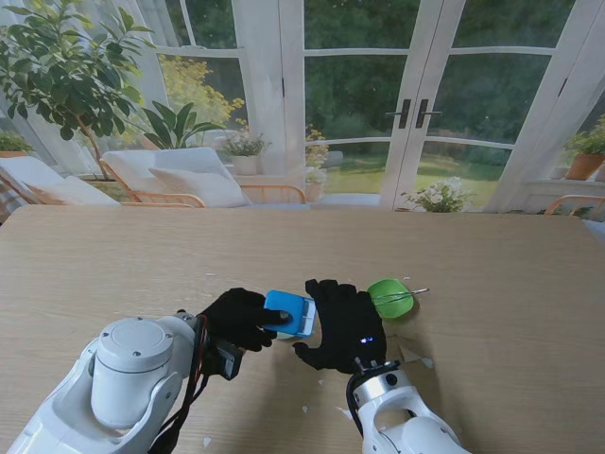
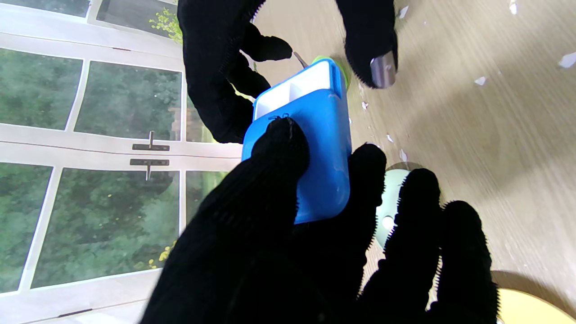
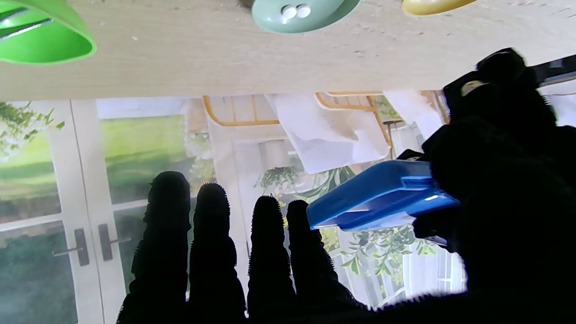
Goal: Refill the pill box with tweezers
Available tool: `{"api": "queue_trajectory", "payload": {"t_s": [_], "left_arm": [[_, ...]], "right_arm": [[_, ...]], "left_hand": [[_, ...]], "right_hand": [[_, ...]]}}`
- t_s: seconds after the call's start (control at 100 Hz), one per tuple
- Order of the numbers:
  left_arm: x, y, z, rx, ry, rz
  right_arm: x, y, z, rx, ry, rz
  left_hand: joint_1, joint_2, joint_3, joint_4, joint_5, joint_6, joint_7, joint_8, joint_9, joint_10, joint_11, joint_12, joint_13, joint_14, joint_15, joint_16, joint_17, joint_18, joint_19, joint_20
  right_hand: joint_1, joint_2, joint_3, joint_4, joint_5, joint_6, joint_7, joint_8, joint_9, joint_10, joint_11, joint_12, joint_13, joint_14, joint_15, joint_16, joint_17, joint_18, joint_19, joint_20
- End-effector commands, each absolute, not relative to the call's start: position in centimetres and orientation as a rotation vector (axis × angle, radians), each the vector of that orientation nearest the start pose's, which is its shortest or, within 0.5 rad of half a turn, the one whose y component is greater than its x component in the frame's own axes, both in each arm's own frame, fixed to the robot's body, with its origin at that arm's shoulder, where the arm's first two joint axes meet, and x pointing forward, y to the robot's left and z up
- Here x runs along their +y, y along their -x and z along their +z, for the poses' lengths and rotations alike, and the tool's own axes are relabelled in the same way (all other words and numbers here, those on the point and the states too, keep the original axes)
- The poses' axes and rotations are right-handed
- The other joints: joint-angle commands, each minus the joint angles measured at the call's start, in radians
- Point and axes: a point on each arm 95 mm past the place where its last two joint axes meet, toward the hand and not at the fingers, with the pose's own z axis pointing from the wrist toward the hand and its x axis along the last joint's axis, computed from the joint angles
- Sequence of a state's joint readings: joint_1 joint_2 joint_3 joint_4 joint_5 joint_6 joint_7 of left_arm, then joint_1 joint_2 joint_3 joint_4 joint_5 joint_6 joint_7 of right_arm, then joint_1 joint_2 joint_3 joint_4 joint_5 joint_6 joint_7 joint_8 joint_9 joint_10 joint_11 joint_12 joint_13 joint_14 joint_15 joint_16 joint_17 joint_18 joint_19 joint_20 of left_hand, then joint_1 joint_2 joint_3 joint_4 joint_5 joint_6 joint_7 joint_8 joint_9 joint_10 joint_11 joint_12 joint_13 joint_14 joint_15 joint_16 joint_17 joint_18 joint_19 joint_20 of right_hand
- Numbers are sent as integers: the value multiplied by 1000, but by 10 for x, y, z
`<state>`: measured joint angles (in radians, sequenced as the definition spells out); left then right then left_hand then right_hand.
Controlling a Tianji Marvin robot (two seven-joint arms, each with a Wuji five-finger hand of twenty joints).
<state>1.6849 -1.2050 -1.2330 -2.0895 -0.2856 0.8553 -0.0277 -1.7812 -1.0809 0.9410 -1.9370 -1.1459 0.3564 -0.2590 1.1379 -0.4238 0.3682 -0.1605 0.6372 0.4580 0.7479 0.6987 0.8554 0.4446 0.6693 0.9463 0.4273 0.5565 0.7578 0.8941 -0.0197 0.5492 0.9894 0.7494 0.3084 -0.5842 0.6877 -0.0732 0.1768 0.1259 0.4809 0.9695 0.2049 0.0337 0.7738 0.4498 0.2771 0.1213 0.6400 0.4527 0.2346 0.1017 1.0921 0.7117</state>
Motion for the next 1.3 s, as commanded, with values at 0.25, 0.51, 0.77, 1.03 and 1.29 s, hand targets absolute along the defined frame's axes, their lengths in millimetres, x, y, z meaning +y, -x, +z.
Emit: {"api": "queue_trajectory", "payload": {"t_s": [0.25,0.51,0.77,1.03,1.29], "left_arm": [[-84,-328,-254,757,2925,-1553],[-84,-328,-253,751,2933,-1549],[-81,-329,-252,763,2924,-1550],[-81,-330,-251,767,2924,-1552],[-83,-329,-252,766,2941,-1548]], "right_arm": [[110,-293,-300,1256,-1031,1629],[111,-293,-300,1207,-1008,1662],[106,-288,-295,1306,-1016,1606],[108,-286,-295,1332,-1016,1609],[113,-290,-297,1289,-1004,1632]], "left_hand": [[134,102,60,51,52,-30,199,72,34,-20,28,-2,38,32,26,8,9,25,65,-2],[133,101,58,51,54,-23,184,56,29,-16,22,-9,33,30,24,6,6,22,63,-4],[128,94,68,51,62,-25,203,68,42,-9,39,0,46,40,32,10,9,28,63,-5],[126,96,72,50,60,-28,200,76,42,-11,38,3,44,38,30,12,9,30,63,-5],[126,96,73,49,61,-30,197,81,41,-11,33,5,44,37,27,12,9,29,63,-5]], "right_hand": [[97,31,-43,45,38,-48,155,79,-7,-26,131,73,82,-29,58,16,49,-14,80,6],[230,108,-19,104,180,-134,297,59,155,-66,87,78,166,-27,68,19,77,1,114,0],[26,18,173,23,24,-71,-65,-204,21,-42,-8,11,85,-2,27,13,29,-1,80,-1],[0,10,88,11,-1,-69,-173,-227,-19,-36,-9,-16,63,5,17,15,15,-1,63,2],[23,5,150,15,62,-132,45,24,31,-63,61,34,100,-11,49,27,37,-1,79,14]]}}
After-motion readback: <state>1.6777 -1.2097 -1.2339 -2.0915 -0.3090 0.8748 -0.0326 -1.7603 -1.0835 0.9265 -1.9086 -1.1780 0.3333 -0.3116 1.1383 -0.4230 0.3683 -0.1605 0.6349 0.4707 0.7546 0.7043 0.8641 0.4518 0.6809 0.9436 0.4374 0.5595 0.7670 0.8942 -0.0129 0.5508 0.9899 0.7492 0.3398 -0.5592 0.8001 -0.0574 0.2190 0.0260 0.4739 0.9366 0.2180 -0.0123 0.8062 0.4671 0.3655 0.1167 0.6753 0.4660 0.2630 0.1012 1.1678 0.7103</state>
